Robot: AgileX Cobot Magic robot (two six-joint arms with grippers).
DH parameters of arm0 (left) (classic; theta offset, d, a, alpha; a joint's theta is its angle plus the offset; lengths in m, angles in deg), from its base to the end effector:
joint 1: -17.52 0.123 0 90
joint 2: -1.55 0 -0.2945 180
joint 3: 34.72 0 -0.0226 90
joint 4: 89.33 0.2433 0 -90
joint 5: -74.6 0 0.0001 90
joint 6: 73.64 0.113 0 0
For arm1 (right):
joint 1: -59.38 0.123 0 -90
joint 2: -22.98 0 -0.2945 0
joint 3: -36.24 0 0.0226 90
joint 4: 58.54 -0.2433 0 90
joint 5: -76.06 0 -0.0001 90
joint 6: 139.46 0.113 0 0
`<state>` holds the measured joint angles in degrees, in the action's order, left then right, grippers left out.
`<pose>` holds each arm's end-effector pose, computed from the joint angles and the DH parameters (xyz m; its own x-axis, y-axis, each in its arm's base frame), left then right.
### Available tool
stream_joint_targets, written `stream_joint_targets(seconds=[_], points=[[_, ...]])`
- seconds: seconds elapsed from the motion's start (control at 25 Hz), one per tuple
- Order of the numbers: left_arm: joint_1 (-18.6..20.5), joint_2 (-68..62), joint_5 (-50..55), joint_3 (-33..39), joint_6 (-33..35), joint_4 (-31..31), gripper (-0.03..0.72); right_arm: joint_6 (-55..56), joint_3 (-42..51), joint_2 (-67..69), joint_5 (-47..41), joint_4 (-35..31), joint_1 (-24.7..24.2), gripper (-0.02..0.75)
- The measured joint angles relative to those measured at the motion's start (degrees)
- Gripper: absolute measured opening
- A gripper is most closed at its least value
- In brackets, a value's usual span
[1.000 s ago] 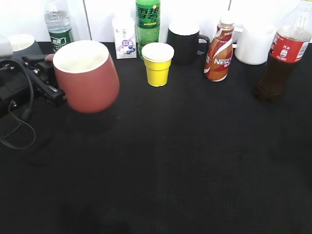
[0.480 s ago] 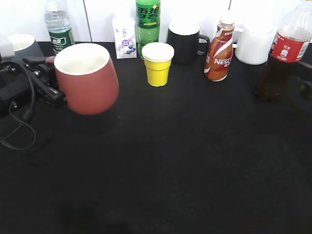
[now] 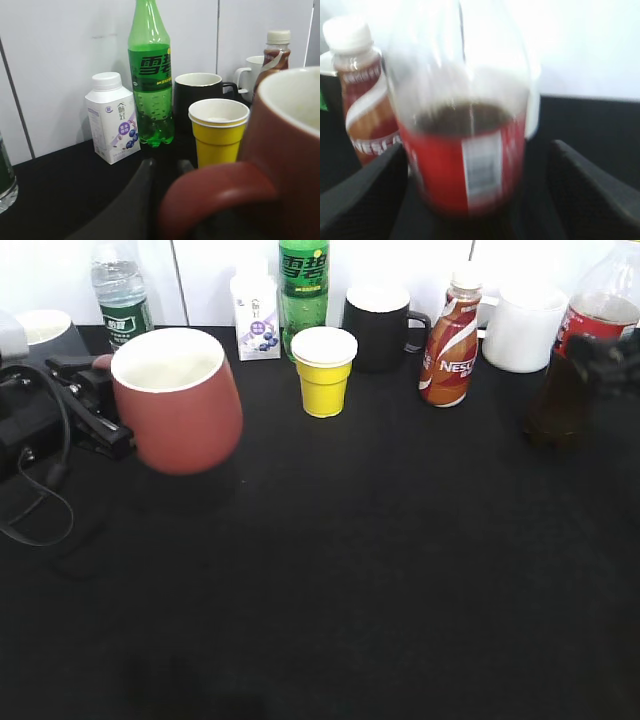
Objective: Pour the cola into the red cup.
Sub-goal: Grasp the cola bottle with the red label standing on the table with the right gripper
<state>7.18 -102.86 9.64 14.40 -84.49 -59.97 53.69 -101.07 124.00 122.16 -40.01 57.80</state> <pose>0.2892 -0.1038 0.1974 -0.0030 0.0410 -0.9992 0.5983 0.8006 0.0310 0.3277 0.0168 0.2118 -0.1589 0.0055 -0.9873 -0.1990 0.9793 0.0375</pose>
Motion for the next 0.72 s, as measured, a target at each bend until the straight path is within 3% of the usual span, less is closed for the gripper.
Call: stream_joint_targets(seconds=[0.08,0.44,0.52,0.6,0.72], points=[[0.00,0.00,0.00,0.00,0.00,0.00,0.095,2.66,-1.35,2.09,-0.06,2.85,0.00,0.670],[0.00,0.00,0.35,0.00,0.00,0.00,0.105,3.81,-7.09,9.69,3.78,3.36,0.00,0.656],[0.00,0.00,0.65,0.00,0.00,0.00,0.108,3.92,-8.27,10.39,3.78,3.83,0.00,0.606],[0.00,0.00,0.65,0.00,0.00,0.00,0.111,3.92,-8.33,10.39,3.78,4.58,0.00,0.498],[0.00,0.00,0.70,0.00,0.00,0.00,0.112,3.92,-8.43,10.44,4.73,7.66,0.00,0.492]])
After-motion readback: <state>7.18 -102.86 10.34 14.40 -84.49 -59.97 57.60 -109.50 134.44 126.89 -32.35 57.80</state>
